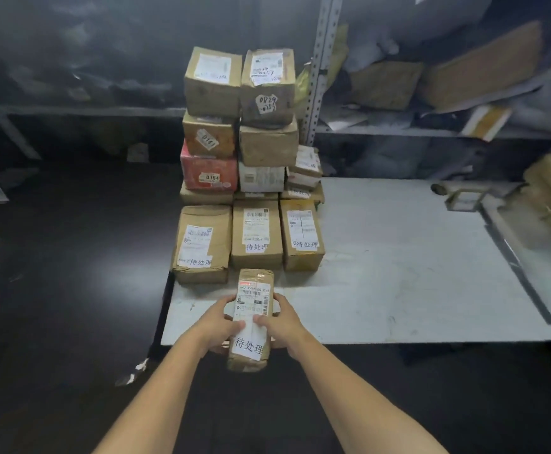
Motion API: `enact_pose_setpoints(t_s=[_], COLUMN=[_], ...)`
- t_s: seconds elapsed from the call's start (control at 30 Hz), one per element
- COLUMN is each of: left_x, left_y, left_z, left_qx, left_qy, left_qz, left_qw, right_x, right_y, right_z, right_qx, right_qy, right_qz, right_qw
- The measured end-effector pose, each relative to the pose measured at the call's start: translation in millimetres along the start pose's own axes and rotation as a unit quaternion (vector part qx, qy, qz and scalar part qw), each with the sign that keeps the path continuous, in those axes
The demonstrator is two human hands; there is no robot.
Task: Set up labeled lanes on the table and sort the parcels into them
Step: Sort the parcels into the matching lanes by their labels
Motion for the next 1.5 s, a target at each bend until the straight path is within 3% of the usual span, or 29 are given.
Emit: enact_pose_setpoints(t_s=[0.33, 0.73, 1.5], left_x=[19.2, 50.7, 254.7], left_y=[-129.4, -282.3, -429.2], left_z=[-146.8, -337.2, -488.4], left_qx=[0.023, -0.033, 0.020], left_qy=[0.076, 0.112, 0.217], left_qz=[-0.061, -0.077, -0.037], left_qw=[0.995, 0.990, 0.975], right_x=[-30.3, -41.6, 101.0], right_y=[4.6, 24.5, 57.3], right_z=[201.0, 461.6, 677.0], right_qx=[0.043, 0.010, 0.039], right_qy=[-0.078, -0.090, -0.153], right_qz=[0.025, 0.071, -0.027], right_qw=[0.996, 0.993, 0.987])
Point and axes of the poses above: each hand's wrist, its own x-axis towards the middle knuckle, its own z-axis out of the back of the hand, y = z × x, the point moved 2 cm from there along x, towards the middle knuckle, and after that the axes turned 4 degrees about -z, right-handed, at the moved point
